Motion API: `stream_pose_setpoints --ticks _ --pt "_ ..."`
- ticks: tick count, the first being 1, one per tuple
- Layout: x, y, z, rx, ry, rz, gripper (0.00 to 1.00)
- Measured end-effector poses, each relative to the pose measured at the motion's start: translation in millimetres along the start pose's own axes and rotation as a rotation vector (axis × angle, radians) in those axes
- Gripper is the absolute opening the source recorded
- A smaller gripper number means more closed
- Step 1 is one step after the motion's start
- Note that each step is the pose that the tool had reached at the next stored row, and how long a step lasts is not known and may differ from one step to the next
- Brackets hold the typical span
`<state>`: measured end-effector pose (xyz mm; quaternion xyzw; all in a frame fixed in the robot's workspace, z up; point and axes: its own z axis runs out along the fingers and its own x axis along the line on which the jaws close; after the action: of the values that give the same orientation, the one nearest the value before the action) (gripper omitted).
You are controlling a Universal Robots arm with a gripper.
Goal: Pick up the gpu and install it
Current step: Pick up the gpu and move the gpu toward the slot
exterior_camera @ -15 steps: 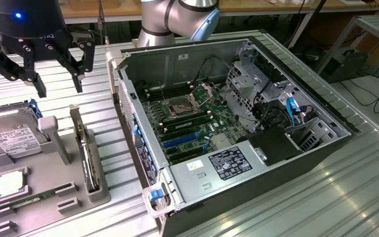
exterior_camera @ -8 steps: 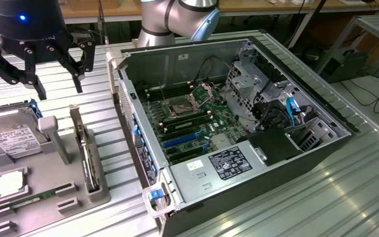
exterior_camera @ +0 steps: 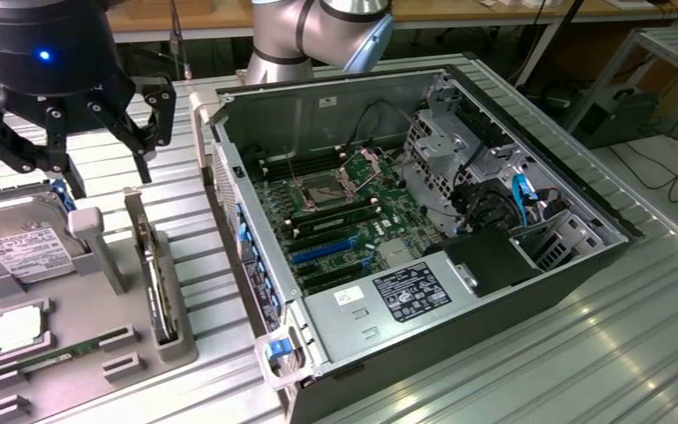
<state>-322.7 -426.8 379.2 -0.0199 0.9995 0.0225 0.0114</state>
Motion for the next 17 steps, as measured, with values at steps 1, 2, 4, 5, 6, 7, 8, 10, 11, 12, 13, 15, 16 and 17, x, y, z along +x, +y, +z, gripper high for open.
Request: stream_pose_setpoints --ticks 1,2,4,5,6,7,8,10,11,12,13,15,16,17 --pt "0.1 -2.3 0.4 0.0001 0.0002 0.0 0.6" --pt "0.2 -4.1 1.1 0.0001 0.0 0.001 0.6" --pt "0.3 -5.4 3.5 0.0 -0.0005 0.007 0.6" --pt "0.4 -6.7 4.6 0.0004 -0.0005 0.012 0.6" --pt "0.5 -7.8 5.3 0.0005 -0.0006 0.016 0.6" --pt "0.5 -8.8 6.1 0.0005 -0.0008 0.019 0.6" --pt "0.5 -9.9 6.9 0.0006 -0.001 0.022 0.6" --pt "0.5 -11.8 9.8 0.0005 -0.0013 0.026 0.6" --pt "0.4 -12.0 11.6 0.0007 -0.0012 0.028 0.6" --pt "0.3 -12.1 13.2 0.0007 -0.0013 0.029 0.6" --pt "0.1 -12.2 14.7 0.0008 -0.0013 0.031 0.6" --pt "-0.1 -12.3 17.3 0.0009 -0.0016 0.035 0.6" --pt "-0.1 -12.4 18.5 0.0009 -0.0016 0.036 0.6" --pt "-0.1 -12.6 20.6 0.0009 -0.0016 0.036 0.6"
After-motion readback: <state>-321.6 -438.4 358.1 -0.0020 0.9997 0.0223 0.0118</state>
